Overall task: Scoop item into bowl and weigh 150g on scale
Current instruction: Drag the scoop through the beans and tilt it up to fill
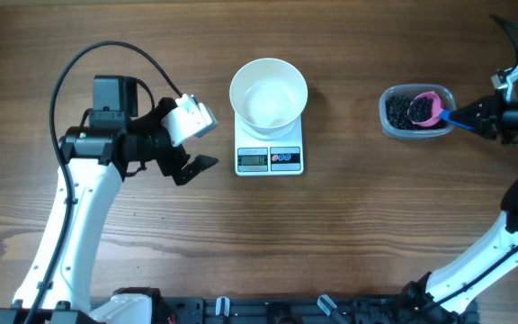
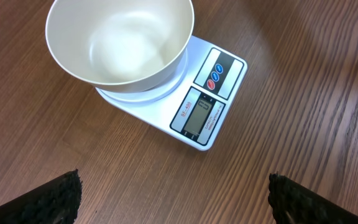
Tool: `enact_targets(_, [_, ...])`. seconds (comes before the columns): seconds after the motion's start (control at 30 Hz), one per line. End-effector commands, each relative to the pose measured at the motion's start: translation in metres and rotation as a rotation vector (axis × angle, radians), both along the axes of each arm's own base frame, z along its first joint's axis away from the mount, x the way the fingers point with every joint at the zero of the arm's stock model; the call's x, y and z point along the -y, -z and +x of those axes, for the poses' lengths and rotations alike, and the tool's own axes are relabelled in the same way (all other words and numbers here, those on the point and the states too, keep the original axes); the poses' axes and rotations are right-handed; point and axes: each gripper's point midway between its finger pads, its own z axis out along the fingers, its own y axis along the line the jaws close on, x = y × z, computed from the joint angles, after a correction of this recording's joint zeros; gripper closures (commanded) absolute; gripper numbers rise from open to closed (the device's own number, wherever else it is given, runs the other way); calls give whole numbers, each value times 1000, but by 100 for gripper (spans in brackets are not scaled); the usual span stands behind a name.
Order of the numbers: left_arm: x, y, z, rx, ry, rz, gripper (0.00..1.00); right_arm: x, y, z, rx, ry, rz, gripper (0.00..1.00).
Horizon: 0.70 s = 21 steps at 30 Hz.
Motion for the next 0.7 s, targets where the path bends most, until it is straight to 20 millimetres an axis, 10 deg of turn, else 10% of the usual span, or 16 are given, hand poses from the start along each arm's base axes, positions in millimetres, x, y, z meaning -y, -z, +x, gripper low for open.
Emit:
enact_targets(0.0, [-1,2,1,5,12,3,0,-1,-6,3,76,2,73,96])
enact_targets(0.67, [-1,2,1,5,12,3,0,-42,-44,13,182,-22,274,96])
